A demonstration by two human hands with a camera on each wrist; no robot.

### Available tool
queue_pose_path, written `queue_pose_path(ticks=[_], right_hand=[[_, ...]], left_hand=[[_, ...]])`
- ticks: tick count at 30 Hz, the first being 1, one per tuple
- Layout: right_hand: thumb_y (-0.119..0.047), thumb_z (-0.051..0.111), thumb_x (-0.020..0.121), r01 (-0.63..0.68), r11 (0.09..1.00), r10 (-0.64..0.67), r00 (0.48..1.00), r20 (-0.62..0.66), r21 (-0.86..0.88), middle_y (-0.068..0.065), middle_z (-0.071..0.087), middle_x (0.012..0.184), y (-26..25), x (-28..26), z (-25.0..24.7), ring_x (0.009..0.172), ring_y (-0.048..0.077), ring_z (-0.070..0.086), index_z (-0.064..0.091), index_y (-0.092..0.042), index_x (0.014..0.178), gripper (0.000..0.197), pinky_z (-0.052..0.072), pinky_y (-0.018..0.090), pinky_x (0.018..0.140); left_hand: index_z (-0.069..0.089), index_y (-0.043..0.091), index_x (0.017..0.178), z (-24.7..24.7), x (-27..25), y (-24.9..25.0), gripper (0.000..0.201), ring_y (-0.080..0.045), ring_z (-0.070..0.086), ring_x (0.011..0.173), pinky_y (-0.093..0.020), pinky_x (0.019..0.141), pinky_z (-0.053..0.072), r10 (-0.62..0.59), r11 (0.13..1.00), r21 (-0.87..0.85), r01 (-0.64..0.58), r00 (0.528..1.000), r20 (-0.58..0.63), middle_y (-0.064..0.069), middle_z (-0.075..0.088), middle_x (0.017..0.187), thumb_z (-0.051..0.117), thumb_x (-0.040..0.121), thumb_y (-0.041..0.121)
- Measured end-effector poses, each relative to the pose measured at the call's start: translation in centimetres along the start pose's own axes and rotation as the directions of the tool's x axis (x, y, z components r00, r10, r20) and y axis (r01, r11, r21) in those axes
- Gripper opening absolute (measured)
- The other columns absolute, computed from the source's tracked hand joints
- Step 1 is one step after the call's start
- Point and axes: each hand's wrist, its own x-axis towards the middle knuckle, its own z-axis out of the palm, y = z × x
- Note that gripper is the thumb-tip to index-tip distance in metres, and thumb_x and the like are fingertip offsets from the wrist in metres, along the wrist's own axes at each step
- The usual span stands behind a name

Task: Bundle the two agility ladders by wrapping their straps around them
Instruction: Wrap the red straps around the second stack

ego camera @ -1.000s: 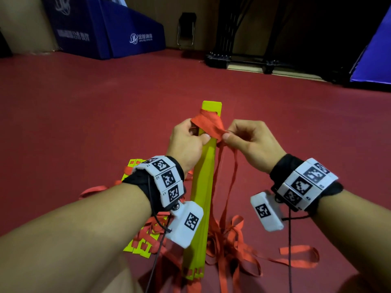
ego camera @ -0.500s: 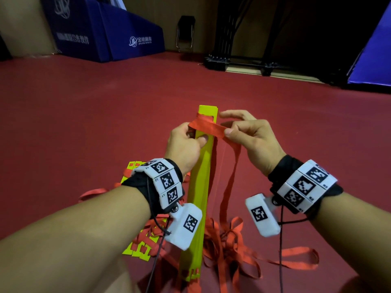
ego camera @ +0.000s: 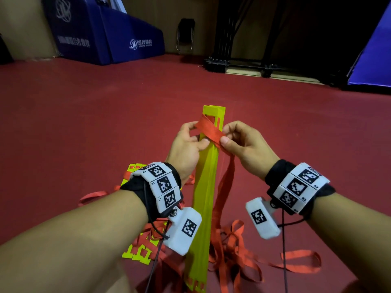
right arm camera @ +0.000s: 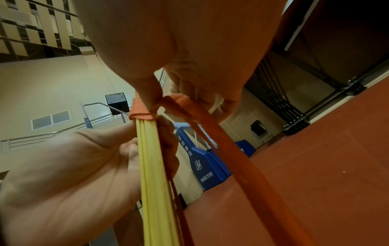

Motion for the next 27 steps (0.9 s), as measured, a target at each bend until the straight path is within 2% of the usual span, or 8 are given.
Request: queue_pose_path(ticks=[4,7,14,18,20,22,24,27], right_hand=[[-0.03,0.055,0.098,0.029,0.992,-0.026,0.999,0.027,-0.126,-0.012,0.045,0.066,-0.5,0.0,-0.1,0.061,0.004,0.039,0.058,-0.022,0.078,0.021,0.033,0.023,0.059],[-0.036,0.051,0.095,0.048,0.99,-0.042,0.998,0.049,-0.131,-0.003,0.057,0.072,-1.0,-0.1,0.0,0.068,0.011,0.05,0.059,-0.017,0.081,0.025,0.041,0.031,0.068],[-0.015,0.058,0.1,0.062,0.997,-0.061,0.997,0.045,-0.034,0.006,0.055,0.059,-1.6,-0.2,0.1,0.051,0.019,0.051,0.055,-0.018,0.085,0.016,0.043,0.032,0.052],[-0.017,0.072,0.091,0.08,0.996,-0.079,0.997,-0.009,0.045,0.002,0.055,0.076,-1.9,-0.2,0.4,0.052,0.001,0.052,0.055,-0.019,0.108,0.024,0.043,0.017,0.054],[-0.007,0.068,0.092,0.093,0.991,-0.095,0.995,0.016,0.095,0.008,0.051,0.088,-2.5,-0.3,0.7,0.047,-0.002,0.054,0.056,-0.005,0.12,0.03,0.041,0.008,0.05],[-0.003,0.062,0.094,0.078,0.987,-0.085,0.995,0.045,0.14,0.004,0.055,0.089,-2.7,-0.6,0.8,0.044,-0.001,0.055,0.058,0.002,0.118,0.025,0.04,0.007,0.047],[-0.005,0.061,0.095,0.058,0.983,-0.068,0.996,0.05,0.176,-0.015,0.062,0.073,-2.8,-0.8,0.9,0.043,0.0,0.054,0.059,-0.002,0.11,0.016,0.039,0.006,0.046],[-0.014,0.061,0.093,0.051,0.981,-0.064,0.996,0.068,0.188,-0.02,0.062,0.064,-3.0,-0.9,1.1,0.045,-0.001,0.051,0.057,-0.011,0.098,0.008,0.038,0.009,0.044]], left_hand=[[0.054,0.017,0.106,0.1,-0.2,0.7,0.034,-0.022,0.058,0.067,-0.042,0.074,0.045,-0.014,0.997,-0.083,0.009,0.998,-0.056,-0.008,0.065,0.078,0.06,0.072,0.018],[0.053,0.017,0.095,0.3,-0.2,0.8,0.026,-0.026,0.056,0.068,-0.038,0.066,0.043,-0.028,0.996,-0.09,0.017,0.993,-0.115,-0.014,0.059,0.08,0.058,0.07,0.024],[0.066,0.026,0.073,0.4,-0.4,0.8,0.013,-0.034,0.055,0.079,-0.044,0.07,0.041,-0.004,1.0,-0.026,0.001,0.993,-0.12,-0.014,0.06,0.078,0.054,0.077,0.024],[0.064,0.01,0.091,1.0,-0.9,0.9,0.023,-0.023,0.047,0.051,-0.028,0.048,0.036,-0.029,0.994,-0.105,0.021,0.997,-0.07,-0.016,0.054,0.066,0.042,0.098,0.009],[0.066,0.001,0.099,1.3,-1.2,1.1,0.026,-0.021,0.045,0.047,-0.026,0.045,0.036,-0.055,0.99,-0.133,0.05,0.998,-0.036,-0.015,0.051,0.063,0.041,0.1,0.009],[0.066,-0.004,0.108,1.3,-1.3,1.2,0.029,-0.019,0.049,0.044,-0.026,0.044,0.039,-0.095,0.984,-0.151,0.092,0.995,-0.008,-0.015,0.054,0.064,0.044,0.102,0.014],[0.063,-0.003,0.113,1.3,-1.2,1.2,0.029,-0.019,0.053,0.043,-0.028,0.043,0.043,-0.13,0.98,-0.151,0.13,0.991,0.005,-0.018,0.057,0.072,0.045,0.102,0.016],[0.059,-0.011,0.113,1.4,-1.0,0.9,0.031,-0.027,0.057,0.051,-0.032,0.047,0.05,-0.138,0.976,-0.174,0.132,0.99,-0.022,-0.022,0.058,0.076,0.046,0.102,0.015]])
